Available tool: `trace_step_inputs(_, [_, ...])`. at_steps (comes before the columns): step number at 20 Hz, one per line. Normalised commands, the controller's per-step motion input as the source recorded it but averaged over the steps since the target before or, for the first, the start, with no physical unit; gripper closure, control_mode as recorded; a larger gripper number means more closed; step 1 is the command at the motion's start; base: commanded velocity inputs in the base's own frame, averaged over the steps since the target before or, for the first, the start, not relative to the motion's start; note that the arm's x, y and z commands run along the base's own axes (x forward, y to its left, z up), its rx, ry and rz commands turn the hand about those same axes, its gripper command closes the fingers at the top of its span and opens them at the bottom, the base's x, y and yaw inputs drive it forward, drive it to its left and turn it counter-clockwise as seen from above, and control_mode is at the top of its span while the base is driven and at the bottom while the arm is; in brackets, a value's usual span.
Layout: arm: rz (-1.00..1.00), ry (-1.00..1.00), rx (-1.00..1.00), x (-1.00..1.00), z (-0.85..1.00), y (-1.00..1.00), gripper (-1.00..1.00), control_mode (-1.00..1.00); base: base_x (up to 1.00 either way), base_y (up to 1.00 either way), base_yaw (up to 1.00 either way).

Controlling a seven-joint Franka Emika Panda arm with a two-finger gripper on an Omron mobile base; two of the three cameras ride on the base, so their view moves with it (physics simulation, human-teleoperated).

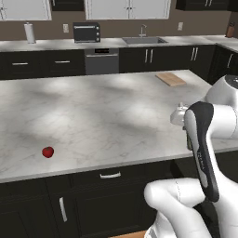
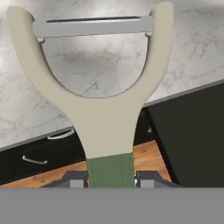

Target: Open the drawer on the right and place the cutting tools on the cutting board.

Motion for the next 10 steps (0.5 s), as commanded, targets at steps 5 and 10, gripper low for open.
trace_step_inputs(5, [0.0, 0.0, 0.0, 0.0, 0.0, 0.0, 1.0, -1.0, 0.0, 0.0, 0.0])
trace_step_inputs(10, [0.0, 0.0, 0.0, 0.0, 0.0, 0.0, 1.0, -1.0, 0.0, 0.0, 0.0])
